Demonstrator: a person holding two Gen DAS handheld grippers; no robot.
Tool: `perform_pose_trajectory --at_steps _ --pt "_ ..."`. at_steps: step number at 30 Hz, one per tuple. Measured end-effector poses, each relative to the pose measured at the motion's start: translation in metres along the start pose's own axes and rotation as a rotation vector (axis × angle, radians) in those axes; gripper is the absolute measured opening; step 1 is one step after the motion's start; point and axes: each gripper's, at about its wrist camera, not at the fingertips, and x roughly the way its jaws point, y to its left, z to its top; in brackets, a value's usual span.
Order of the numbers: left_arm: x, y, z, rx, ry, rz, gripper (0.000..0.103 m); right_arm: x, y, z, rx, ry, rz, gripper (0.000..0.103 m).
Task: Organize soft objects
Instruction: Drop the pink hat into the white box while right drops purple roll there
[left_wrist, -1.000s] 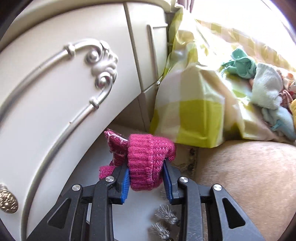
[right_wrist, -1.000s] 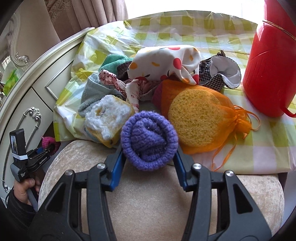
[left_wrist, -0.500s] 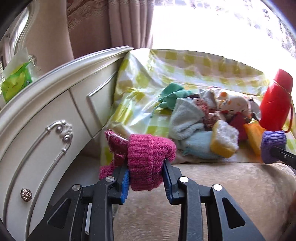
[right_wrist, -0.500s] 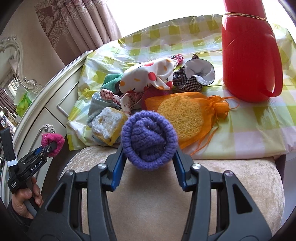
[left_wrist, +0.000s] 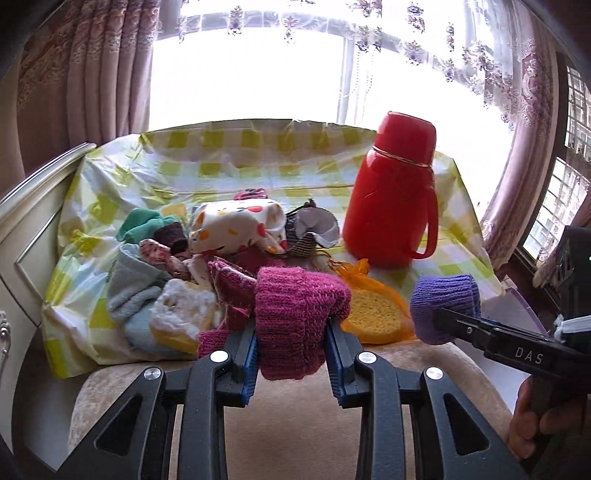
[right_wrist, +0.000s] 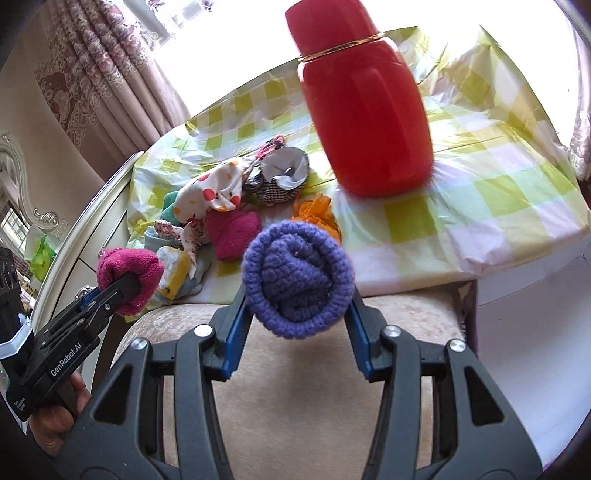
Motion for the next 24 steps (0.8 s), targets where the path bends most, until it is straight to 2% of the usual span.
perform_pose_trajectory --at_steps 7,11,13,17,18,21,24 --pt "0.022 -0.055 0.001 0.07 0.026 -0.127 0.032 -0.025 -0.061 0.003 0.087 -0.014 -0.092 0.052" --pt "0.03 -0.079 0.003 0.103 0.037 -0.175 0.032 -0.024 -0.081 -0.001 0.135 0.019 -0.039 0.052" --pt "0.042 -0.088 0.006 0.125 0.062 -0.157 0.032 -0.018 -0.084 -0.004 0.149 0.04 -0.018 0.052" --pt "0.069 -0.095 0.006 0.125 0.153 -0.152 0.032 -0.021 -0.075 -0.005 0.107 0.022 -0.009 0.053" --pt "0.072 -0.096 0.005 0.122 0.165 -0.156 0.032 -0.024 -0.071 -0.006 0.086 0.015 -0.003 0.057" --pt "0.076 -0.095 0.002 0.118 0.177 -0.161 0.032 -0.029 -0.057 -0.009 -0.02 -0.007 -0.016 0.061" --pt "0.076 -0.093 0.003 0.112 0.177 -0.17 0.032 -0.028 -0.044 -0.015 -0.13 -0.01 -0.038 0.061"
